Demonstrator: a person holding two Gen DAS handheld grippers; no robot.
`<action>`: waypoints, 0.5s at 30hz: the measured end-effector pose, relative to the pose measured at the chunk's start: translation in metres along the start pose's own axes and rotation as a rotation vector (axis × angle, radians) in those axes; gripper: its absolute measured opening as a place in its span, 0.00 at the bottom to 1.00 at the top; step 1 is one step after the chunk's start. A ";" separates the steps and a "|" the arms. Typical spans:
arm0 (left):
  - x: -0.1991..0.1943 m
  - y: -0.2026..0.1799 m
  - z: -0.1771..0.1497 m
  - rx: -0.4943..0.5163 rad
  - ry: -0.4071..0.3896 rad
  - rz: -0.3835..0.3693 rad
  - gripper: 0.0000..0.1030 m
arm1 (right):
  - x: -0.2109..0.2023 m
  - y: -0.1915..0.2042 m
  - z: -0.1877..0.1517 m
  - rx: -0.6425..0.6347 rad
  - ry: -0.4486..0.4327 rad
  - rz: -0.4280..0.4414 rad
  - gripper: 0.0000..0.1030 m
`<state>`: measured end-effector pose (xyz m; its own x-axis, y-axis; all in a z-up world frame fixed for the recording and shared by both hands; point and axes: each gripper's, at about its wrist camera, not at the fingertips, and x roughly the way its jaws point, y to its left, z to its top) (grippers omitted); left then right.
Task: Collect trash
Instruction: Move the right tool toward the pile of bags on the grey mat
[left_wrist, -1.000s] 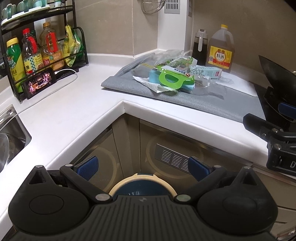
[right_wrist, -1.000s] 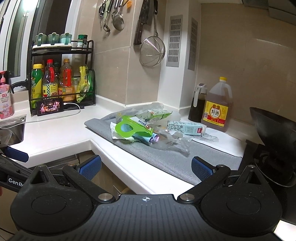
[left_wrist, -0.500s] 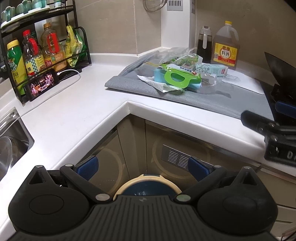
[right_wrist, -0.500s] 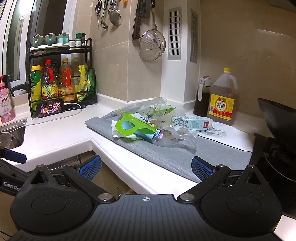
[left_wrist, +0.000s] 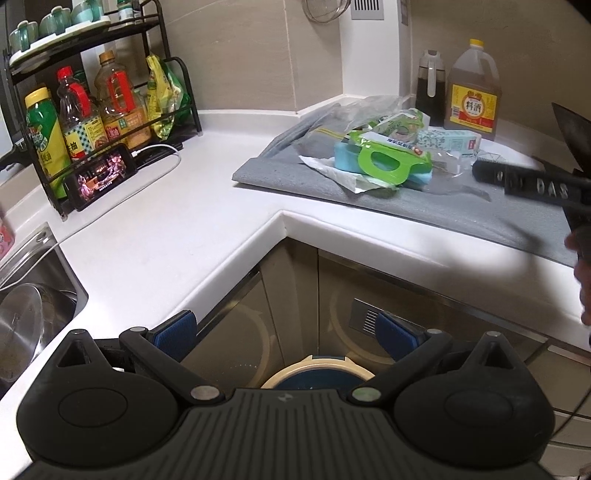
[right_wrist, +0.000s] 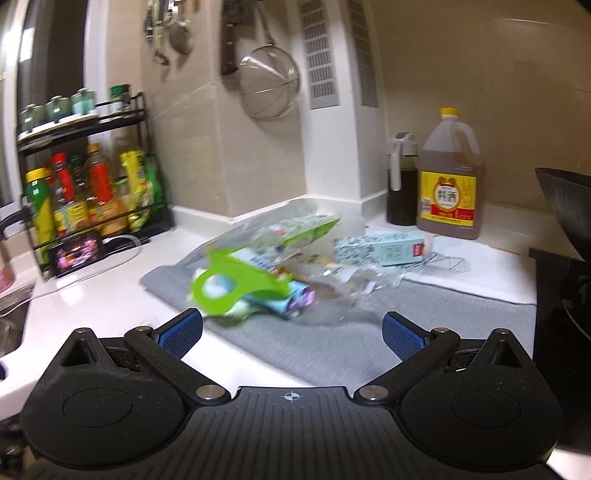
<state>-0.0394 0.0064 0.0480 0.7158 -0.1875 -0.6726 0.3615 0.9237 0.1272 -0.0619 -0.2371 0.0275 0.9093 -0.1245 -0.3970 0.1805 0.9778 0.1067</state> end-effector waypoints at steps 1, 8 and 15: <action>0.002 0.001 0.001 -0.002 0.004 0.000 1.00 | 0.006 -0.004 0.003 0.002 -0.005 -0.011 1.00; 0.014 0.001 0.007 0.001 0.033 0.027 1.00 | 0.061 -0.040 0.025 0.027 -0.014 -0.063 1.00; 0.022 -0.004 0.013 0.035 0.055 0.069 1.00 | 0.136 -0.046 0.028 -0.140 0.084 -0.102 1.00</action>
<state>-0.0173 -0.0056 0.0420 0.7059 -0.1045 -0.7005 0.3341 0.9212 0.1993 0.0638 -0.3041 -0.0063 0.8532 -0.2158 -0.4748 0.2113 0.9753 -0.0637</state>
